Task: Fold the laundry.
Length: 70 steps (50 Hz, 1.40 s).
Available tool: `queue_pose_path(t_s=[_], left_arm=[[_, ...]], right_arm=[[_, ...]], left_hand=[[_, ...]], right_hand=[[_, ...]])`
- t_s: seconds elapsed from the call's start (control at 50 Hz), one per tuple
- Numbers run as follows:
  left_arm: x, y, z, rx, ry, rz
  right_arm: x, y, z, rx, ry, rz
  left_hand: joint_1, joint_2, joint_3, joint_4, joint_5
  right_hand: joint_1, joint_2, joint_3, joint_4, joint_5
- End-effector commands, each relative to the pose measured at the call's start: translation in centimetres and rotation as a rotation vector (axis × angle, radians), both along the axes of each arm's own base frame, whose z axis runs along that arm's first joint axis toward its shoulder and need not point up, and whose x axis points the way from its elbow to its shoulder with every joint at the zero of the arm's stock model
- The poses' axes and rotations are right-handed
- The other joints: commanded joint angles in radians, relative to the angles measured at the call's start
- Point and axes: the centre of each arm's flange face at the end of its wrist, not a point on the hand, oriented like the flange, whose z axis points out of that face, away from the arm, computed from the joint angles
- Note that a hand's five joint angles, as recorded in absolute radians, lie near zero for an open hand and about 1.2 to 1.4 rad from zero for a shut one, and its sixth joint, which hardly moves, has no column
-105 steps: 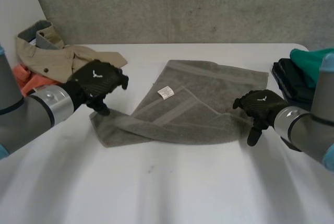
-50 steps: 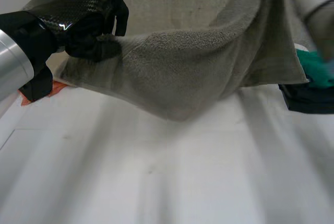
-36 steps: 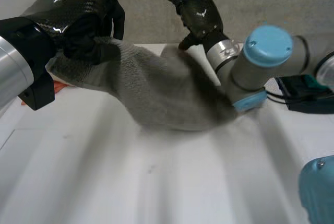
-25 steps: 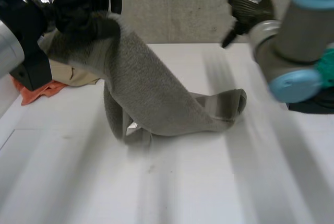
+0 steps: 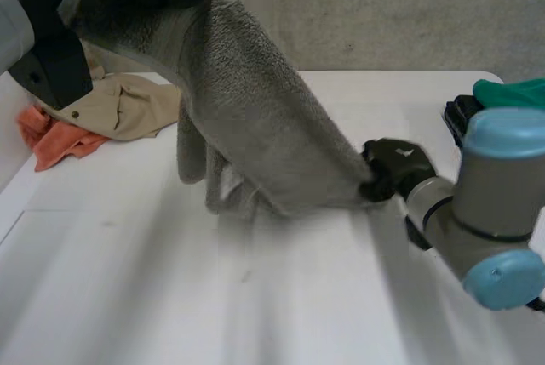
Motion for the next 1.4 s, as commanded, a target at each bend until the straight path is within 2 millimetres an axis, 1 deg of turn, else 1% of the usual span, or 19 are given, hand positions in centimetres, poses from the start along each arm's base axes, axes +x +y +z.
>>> queue_pose_path(t_s=[0.02, 0.08, 0.12, 0.22, 0.26, 0.34, 0.42, 0.46, 0.54, 0.56, 0.62, 0.68, 0.7, 0.78, 0.86, 0.98, 1.06, 1.2, 1.4], left_arm=[[2.4, -3.3, -3.2, 0.081, -0.086, 0.126], [3.0, -4.1, -5.1, 0.132, -0.139, 0.147], [3.3, -4.9, -8.0, 0.214, -0.195, 0.151], [2.9, -6.3, -14.7, 0.373, -0.313, 0.126], [2.4, -7.3, -17.6, 0.398, -0.355, 0.119], [1.1, -8.4, -20.8, 0.399, -0.4, 0.112], [-0.1, -10.3, -22.6, 0.352, -0.419, 0.151], [-0.3, -11.3, -23.0, 0.331, -0.419, 0.176], [-0.8, -13.0, -23.8, 0.314, -0.424, 0.206], [-1.1, -13.3, -24.1, 0.319, -0.429, 0.198], [-1.3, -13.3, -24.4, 0.345, -0.453, 0.18], [-1.0, -13.0, -23.8, 0.358, -0.461, 0.181], [-0.8, -12.7, -23.3, 0.362, -0.461, 0.184], [0.7, -12.5, -21.8, 0.343, -0.445, 0.213], [2.4, -12.8, -21.4, 0.311, -0.442, 0.231], [3.7, -13.5, -23.1, 0.274, -0.527, 0.197], [4.4, -14.1, -25.4, 0.281, -0.625, 0.166], [4.7, -14.8, -26.9, 0.295, -0.666, 0.156], [4.6, -14.5, -26.1, 0.307, -0.604, 0.169]], right_arm=[[-4.7, -1.9, 8.4, -0.181, 0.268, -0.007], [-4.5, -2.4, 9.9, -0.25, 0.322, 0.09], [-3.6, -2.9, 11.0, -0.302, 0.328, 0.188], [-1.9, -4.8, 9.8, -0.309, 0.333, 0.329], [-1.3, -6.0, 8.3, -0.303, 0.349, 0.371], [0.2, -7.6, 4.9, -0.301, 0.409, 0.438], [1.5, -8.5, 0.8, -0.307, 0.511, 0.499], [1.7, -8.7, -0.5, -0.309, 0.544, 0.516], [2.4, -8.9, -2.5, -0.323, 0.579, 0.516], [2.5, -8.9, -2.6, -0.323, 0.569, 0.495], [2.1, -9.0, -1.4, -0.317, 0.52, 0.397], [1.3, -8.7, 0.4, -0.286, 0.456, 0.288], [0.4, -8.2, 1.9, -0.258, 0.411, 0.211], [-2.0, -6.5, 5.2, -0.197, 0.298, 0.037], [-4.0, -4.6, 5.5, -0.097, 0.265, -0.045], [-5.5, -2.3, 3.7, 0.069, 0.286, -0.038], [-5.3, -0.9, 1.2, 0.192, 0.255, -0.006], [-3.3, -1.9, -2.0, 0.221, 0.098, 0.014], [-1.3, -4.0, -3.6, 0.166, 0.035, 0.016]], left_hand=[[0.247, 0.2, 0.207, 0.202, 0.235], [0.247, 0.2, 0.207, 0.202, 0.235], [0.247, 0.2, 0.207, 0.202, 0.235], [0.247, 0.2, 0.207, 0.202, 0.235], [0.247, 0.2, 0.207, 0.202, 0.235], [0.247, 0.2, 0.207, 0.202, 0.235], [0.247, 0.2, 0.207, 0.202, 0.235], [0.247, 0.2, 0.207, 0.202, 0.235], [0.172, 0.125, 0.132, 0.127, 0.16], [-0.155, -0.202, -0.194, -0.199, -0.167], [-0.67, -0.717, -0.71, -0.715, -0.682], [-0.83, -0.877, -0.869, -0.874, -0.842], [-0.932, -0.979, -0.972, -0.977, -0.944], [-0.971, -1.018, -1.011, -1.016, -0.983], [-0.959, -1.007, -0.999, -1.004, -0.971], [-0.904, -0.951, -0.943, -0.948, -0.916], [-0.845, -0.892, -0.885, -0.89, -0.857], [-0.833, -0.88, -0.873, -0.878, -0.845], [-0.833, -0.88, -0.873, -0.878, -0.845]], right_hand=[[0.267, 0.221, 0.211, 0.205, 0.236], [0.267, 0.221, 0.211, 0.205, 0.236], [0.267, 0.221, 0.211, 0.205, 0.236], [0.267, 0.221, 0.211, 0.205, 0.236], [0.267, 0.221, 0.211, 0.205, 0.236], [0.267, 0.221, 0.211, 0.205, 0.236], [0.267, 0.221, 0.211, 0.205, 0.236], [0.267, 0.221, 0.211, 0.205, 0.236], [-0.647, -0.694, -0.704, -0.71, -0.678], [-0.954, -1.001, -1.011, -1.017, -0.986], [-0.954, -1.001, -1.011, -1.017, -0.986], [-0.954, -1.001, -1.011, -1.017, -0.986], [-0.954, -1.001, -1.011, -1.017, -0.986], [-0.954, -1.001, -1.011, -1.017, -0.986], [-0.954, -1.001, -1.011, -1.017, -0.986], [-0.867, -0.913, -0.923, -0.929, -0.898], [-0.793, -0.839, -0.849, -0.856, -0.824], [-0.558, -0.605, -0.615, -0.621, -0.59], [-0.376, -0.423, -0.433, -0.439, -0.408]])
